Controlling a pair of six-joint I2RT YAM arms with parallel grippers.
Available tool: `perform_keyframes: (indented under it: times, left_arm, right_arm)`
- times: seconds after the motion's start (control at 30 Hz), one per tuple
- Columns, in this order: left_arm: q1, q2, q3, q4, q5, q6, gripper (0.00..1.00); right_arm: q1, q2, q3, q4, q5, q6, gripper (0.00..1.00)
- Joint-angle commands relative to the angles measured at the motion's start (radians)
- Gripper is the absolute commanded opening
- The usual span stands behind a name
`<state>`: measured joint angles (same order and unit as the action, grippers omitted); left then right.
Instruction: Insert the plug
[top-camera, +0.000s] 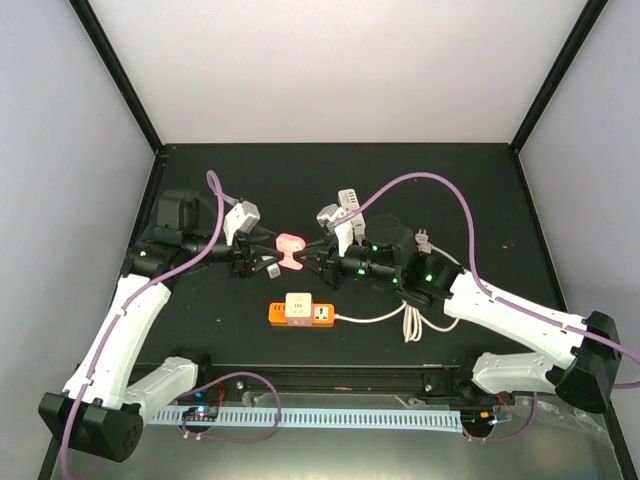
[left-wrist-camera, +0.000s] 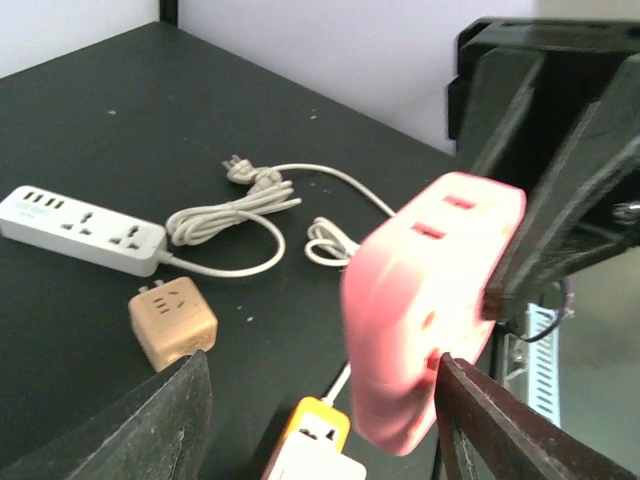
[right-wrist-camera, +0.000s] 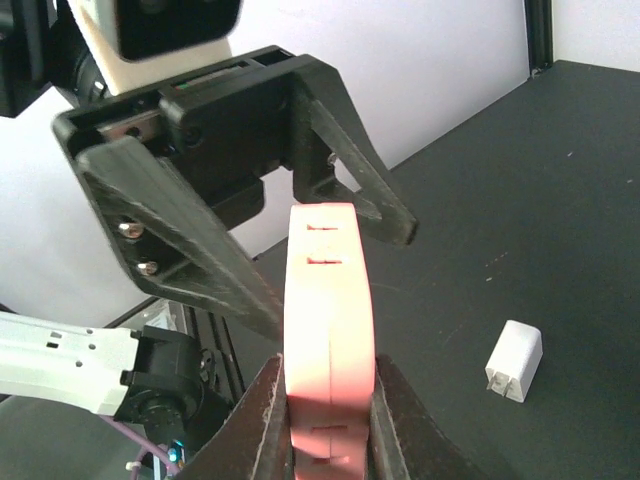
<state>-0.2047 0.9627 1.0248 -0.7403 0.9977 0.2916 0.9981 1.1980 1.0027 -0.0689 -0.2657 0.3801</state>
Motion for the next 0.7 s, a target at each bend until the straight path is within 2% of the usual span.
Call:
perform_keyframes:
  times: [0.0, 0.4, 0.67]
  left_arm:
    - [-0.006, 0.017, -0.005, 0.039, -0.090, -0.020, 0.61]
    - [0.004, 0.051, 0.009, 0.050, -0.169, -0.075, 0.48]
    - [0.009, 0.084, 0.010, 0.050, -0.331, -0.094, 0.42]
  right_arm:
    - [0.020, 0.014, 0.046, -0.005, 0.054, -0.025, 0.01]
    - [0.063, 0.011, 0.054, -0.034, 0.107, -0.060, 0.01]
    - [0.065, -0.011, 0.043, -0.040, 0.119, -0.065, 0.01]
